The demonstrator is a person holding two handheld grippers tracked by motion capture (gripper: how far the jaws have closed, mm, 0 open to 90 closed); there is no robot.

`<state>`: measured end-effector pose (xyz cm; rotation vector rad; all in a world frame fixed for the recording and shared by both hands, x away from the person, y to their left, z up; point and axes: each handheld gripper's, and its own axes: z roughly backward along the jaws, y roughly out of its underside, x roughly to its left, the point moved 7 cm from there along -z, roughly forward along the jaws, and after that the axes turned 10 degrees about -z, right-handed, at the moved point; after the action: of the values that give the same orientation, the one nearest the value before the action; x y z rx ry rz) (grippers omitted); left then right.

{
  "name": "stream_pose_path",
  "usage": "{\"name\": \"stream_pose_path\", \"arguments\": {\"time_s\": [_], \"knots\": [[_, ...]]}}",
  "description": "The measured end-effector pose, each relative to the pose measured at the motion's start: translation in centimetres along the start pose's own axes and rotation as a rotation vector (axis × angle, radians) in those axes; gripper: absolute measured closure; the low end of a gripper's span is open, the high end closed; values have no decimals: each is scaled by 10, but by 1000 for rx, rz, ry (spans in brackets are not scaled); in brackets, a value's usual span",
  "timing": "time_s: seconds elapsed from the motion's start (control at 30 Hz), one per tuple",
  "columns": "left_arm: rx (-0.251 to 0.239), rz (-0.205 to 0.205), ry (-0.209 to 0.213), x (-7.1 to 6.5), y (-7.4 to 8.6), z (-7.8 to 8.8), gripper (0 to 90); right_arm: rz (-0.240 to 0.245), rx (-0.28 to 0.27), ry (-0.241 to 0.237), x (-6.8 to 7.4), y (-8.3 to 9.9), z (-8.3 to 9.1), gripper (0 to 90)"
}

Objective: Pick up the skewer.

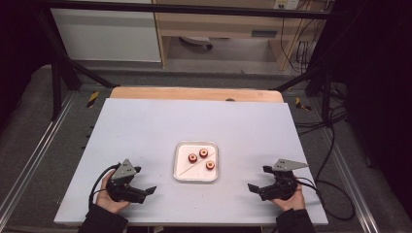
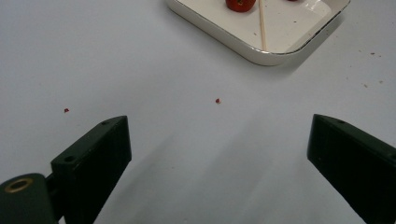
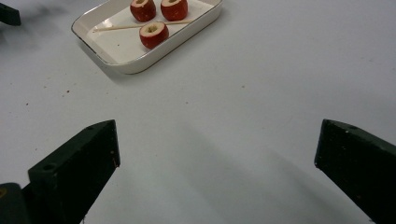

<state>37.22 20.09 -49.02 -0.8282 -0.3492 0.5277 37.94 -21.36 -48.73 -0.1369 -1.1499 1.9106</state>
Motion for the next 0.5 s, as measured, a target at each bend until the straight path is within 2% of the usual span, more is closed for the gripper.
{"name": "stream_pose_path", "arguments": {"time_s": [0.5], "knots": [[-4,-12,-6,-3,-9,-2,65,3,-1,9,-1,-1,-1,7]]}}
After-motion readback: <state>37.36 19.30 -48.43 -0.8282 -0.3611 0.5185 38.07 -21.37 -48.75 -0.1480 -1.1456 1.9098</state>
